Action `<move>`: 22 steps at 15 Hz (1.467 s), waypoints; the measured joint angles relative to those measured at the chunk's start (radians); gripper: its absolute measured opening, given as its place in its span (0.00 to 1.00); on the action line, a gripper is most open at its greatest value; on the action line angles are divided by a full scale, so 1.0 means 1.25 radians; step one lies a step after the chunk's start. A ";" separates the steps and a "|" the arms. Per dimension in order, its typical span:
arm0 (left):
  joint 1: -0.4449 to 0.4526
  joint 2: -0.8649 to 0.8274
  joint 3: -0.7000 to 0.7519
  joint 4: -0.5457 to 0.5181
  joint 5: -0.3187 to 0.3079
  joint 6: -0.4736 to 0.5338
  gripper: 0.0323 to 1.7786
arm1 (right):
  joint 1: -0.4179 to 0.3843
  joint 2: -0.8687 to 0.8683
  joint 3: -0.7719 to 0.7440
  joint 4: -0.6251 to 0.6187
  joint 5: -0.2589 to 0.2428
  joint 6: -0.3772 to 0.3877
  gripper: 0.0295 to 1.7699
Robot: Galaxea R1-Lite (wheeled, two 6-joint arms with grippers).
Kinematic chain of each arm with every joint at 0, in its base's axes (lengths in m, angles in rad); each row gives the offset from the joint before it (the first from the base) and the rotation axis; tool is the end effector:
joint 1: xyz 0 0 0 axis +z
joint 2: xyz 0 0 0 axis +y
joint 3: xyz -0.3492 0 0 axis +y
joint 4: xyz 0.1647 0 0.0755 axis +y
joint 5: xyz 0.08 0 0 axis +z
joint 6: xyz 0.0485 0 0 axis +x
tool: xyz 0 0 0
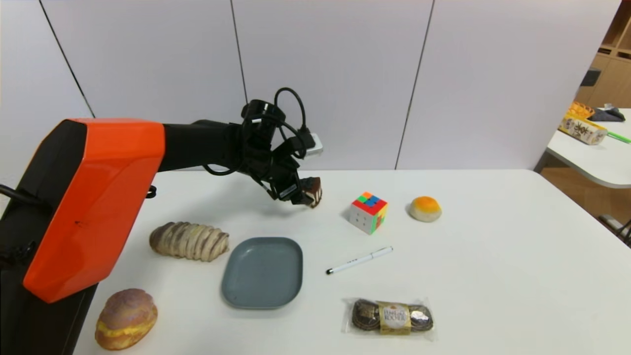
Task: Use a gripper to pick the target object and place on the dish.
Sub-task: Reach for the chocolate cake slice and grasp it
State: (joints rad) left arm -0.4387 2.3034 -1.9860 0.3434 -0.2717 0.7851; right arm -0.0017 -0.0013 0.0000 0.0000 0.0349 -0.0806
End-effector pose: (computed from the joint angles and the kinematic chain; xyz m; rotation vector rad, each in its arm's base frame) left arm 0.4595 -0.2300 0.2022 0.7788 0.3695 -0.9142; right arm -0.0561 0.0018 0.0754 -0.0806 -0.0026 0.0331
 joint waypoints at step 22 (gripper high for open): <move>0.011 0.060 -0.003 -0.041 -0.001 -0.042 0.95 | 0.000 0.000 0.000 0.000 0.000 0.000 0.97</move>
State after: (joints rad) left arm -0.4251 2.3779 -1.9896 0.2928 -0.2726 0.7326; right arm -0.0017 -0.0013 0.0000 0.0000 0.0349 -0.0802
